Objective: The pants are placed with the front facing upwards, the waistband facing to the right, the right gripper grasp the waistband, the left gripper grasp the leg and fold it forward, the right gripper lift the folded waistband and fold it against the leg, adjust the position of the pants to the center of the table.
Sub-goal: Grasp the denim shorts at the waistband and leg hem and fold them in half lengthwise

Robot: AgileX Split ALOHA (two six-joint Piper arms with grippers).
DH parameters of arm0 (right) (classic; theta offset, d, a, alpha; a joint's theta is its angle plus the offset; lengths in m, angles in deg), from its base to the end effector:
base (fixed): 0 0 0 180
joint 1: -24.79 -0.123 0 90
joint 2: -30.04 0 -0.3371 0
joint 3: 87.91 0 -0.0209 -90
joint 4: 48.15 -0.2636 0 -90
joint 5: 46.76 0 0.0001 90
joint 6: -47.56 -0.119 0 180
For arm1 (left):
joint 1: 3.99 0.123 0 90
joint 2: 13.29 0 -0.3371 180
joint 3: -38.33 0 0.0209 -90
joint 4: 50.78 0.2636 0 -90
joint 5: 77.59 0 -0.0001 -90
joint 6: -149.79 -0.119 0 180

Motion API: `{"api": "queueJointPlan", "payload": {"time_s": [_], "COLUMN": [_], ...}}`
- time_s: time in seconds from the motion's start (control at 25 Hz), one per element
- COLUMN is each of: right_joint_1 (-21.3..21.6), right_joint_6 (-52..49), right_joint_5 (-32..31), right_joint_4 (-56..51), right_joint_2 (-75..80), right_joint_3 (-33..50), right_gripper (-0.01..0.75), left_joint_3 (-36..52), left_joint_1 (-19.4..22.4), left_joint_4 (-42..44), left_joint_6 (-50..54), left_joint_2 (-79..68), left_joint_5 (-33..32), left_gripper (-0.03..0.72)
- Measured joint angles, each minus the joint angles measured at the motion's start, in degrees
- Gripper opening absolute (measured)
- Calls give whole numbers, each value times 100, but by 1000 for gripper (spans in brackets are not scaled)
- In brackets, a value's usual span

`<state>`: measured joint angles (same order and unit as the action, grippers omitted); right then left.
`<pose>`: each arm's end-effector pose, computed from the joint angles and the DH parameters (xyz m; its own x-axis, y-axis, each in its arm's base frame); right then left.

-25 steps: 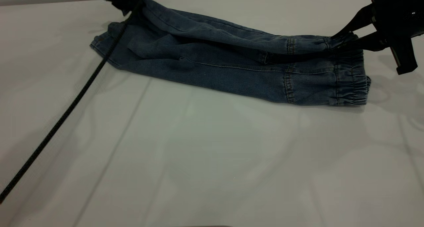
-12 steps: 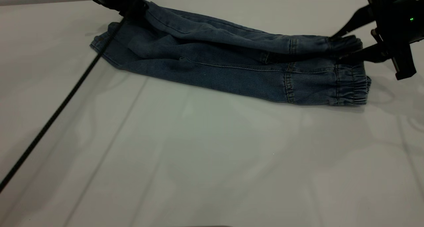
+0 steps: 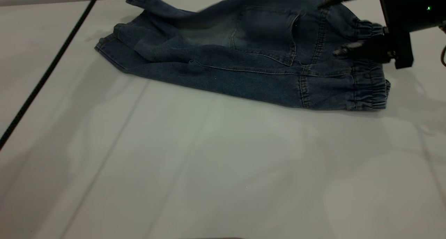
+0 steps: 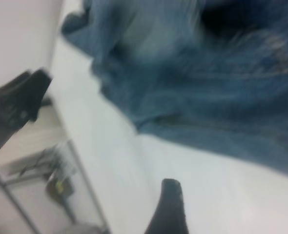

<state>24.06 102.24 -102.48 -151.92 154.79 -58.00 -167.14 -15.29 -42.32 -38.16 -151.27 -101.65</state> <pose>0.3724 0.1003 0.1202 -0.8571 0.4996 0.1258 0.3139 0.3128 0.8965 0.5740 -0.1074 0.1810 -0.6411 0.4033 -0.6530 0.3410 0.9119 0.2284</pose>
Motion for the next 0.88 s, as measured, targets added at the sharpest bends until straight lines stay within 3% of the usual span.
{"api": "queueJointPlan", "payload": {"time_s": [0.24,0.56,0.88], "right_joint_1": [0,0,5], "right_joint_6": [-1,-1274,-1376], "right_joint_5": [-221,678,1218], "right_joint_4": [792,2969,2827], "right_joint_2": [-479,-738,-251], "right_joint_3": [0,139,246], "right_gripper": [575,575,575], "left_joint_3": [0,0,0], "left_joint_1": [0,-17,-147], "left_joint_4": [0,-17,-47], "left_joint_6": [0,25,25], "left_joint_2": [156,162,162], "left_joint_5": [-195,-611,-653], "left_gripper": [429,426,393]}}
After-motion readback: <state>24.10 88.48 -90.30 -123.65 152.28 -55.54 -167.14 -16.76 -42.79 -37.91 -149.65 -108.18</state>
